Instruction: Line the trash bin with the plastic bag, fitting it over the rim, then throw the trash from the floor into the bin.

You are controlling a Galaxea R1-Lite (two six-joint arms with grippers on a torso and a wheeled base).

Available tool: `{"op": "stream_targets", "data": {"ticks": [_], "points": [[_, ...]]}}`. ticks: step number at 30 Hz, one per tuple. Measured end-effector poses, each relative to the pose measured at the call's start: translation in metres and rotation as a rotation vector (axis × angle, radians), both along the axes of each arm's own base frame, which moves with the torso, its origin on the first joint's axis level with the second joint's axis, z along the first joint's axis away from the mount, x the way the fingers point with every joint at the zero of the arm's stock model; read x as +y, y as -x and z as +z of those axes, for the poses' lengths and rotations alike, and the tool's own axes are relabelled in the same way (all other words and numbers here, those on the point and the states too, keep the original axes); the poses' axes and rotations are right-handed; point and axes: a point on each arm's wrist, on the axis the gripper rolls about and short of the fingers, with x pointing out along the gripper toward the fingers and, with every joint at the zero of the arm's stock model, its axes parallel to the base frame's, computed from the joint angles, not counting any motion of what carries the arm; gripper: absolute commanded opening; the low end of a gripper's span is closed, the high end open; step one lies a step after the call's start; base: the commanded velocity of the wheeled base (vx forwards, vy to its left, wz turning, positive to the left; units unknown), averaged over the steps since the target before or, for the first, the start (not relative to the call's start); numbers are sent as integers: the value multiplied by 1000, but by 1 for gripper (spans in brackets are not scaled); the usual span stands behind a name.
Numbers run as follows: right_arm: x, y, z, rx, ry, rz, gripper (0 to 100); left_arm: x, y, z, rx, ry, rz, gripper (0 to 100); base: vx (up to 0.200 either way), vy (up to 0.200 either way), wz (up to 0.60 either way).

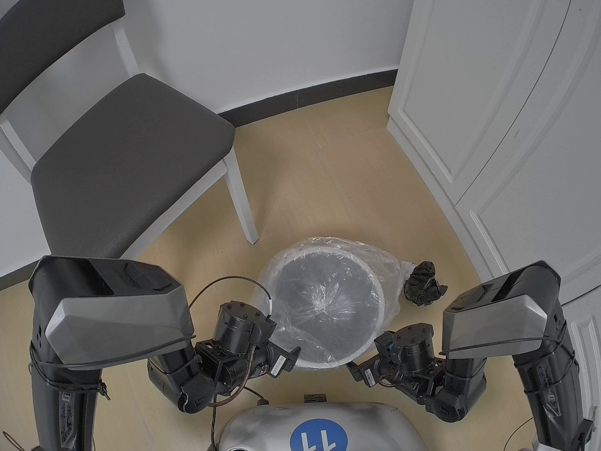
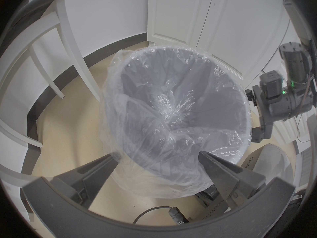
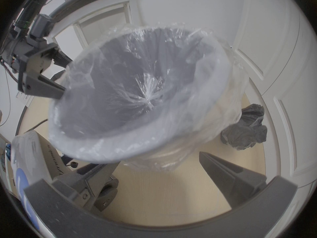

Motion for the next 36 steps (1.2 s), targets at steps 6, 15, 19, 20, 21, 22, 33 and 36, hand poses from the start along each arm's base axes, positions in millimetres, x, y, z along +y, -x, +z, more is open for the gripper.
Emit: {"op": "stream_targets", "data": {"ticks": [6, 15, 19, 20, 21, 22, 33, 36], "points": [[-4, 19, 32, -30, -9, 56, 100, 3, 1, 7, -10, 7, 5, 100, 0, 0, 0], [-26, 45, 102, -132, -47, 104, 100, 12, 2, 27, -41, 21, 12, 100, 0, 0, 0], [-49, 44, 124, -139, -49, 59, 100, 16, 3, 34, -55, 29, 17, 100, 0, 0, 0], [-55, 41, 129, -143, -52, 43, 100, 16, 3, 36, -57, 30, 18, 100, 0, 0, 0], [-61, 38, 132, -146, -55, 29, 100, 17, 3, 37, -60, 32, 18, 100, 0, 0, 0], [-67, 35, 136, -148, -58, 11, 100, 17, 3, 38, -64, 34, 19, 100, 0, 0, 0], [-104, -26, 125, -127, -115, -158, 100, 23, 0, 50, -93, 54, 37, 100, 0, 0, 0], [-101, -52, 113, -117, -188, -202, 100, 26, -2, 54, -105, 62, 48, 100, 0, 0, 0]]}}
